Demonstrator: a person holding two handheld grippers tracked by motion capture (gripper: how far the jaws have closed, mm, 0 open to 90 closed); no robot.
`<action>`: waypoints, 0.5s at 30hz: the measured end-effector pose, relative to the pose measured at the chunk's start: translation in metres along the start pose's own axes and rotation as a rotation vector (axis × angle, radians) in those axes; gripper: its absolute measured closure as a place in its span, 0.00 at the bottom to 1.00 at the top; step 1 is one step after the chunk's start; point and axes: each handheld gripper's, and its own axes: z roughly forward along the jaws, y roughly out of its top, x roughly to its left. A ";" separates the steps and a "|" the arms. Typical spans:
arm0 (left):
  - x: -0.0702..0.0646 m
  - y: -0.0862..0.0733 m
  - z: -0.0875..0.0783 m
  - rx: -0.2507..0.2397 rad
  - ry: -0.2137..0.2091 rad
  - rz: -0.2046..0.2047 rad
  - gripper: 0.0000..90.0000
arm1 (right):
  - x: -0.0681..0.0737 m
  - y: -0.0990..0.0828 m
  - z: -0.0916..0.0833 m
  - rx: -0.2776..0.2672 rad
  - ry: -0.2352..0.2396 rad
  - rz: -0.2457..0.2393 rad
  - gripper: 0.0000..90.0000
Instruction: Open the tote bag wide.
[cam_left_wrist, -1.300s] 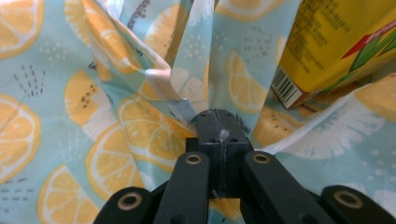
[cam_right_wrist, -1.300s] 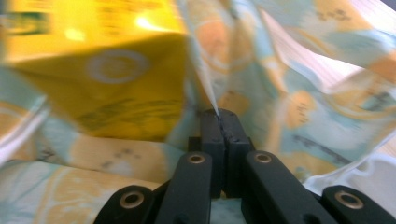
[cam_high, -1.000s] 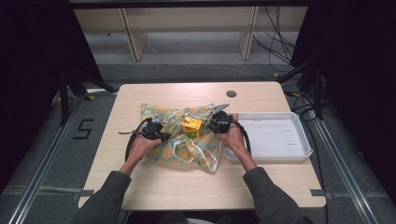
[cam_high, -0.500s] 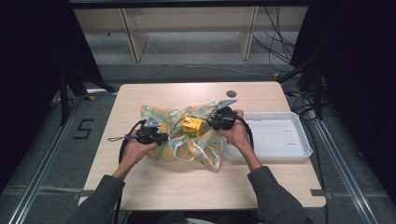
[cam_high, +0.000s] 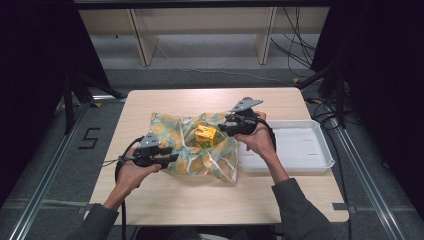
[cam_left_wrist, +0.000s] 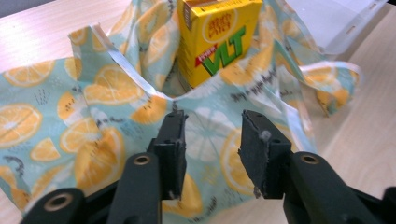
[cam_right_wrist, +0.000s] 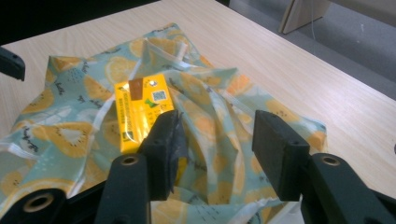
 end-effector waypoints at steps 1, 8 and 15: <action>-0.006 -0.004 0.000 -0.005 -0.013 -0.012 0.65 | 0.003 0.002 -0.001 0.022 0.024 0.012 0.53; -0.020 -0.021 -0.006 0.014 -0.027 -0.003 0.58 | 0.008 0.006 -0.001 0.018 0.037 0.011 0.48; -0.036 -0.041 -0.017 0.005 -0.008 -0.018 0.48 | 0.011 0.006 0.006 0.017 0.056 -0.015 0.45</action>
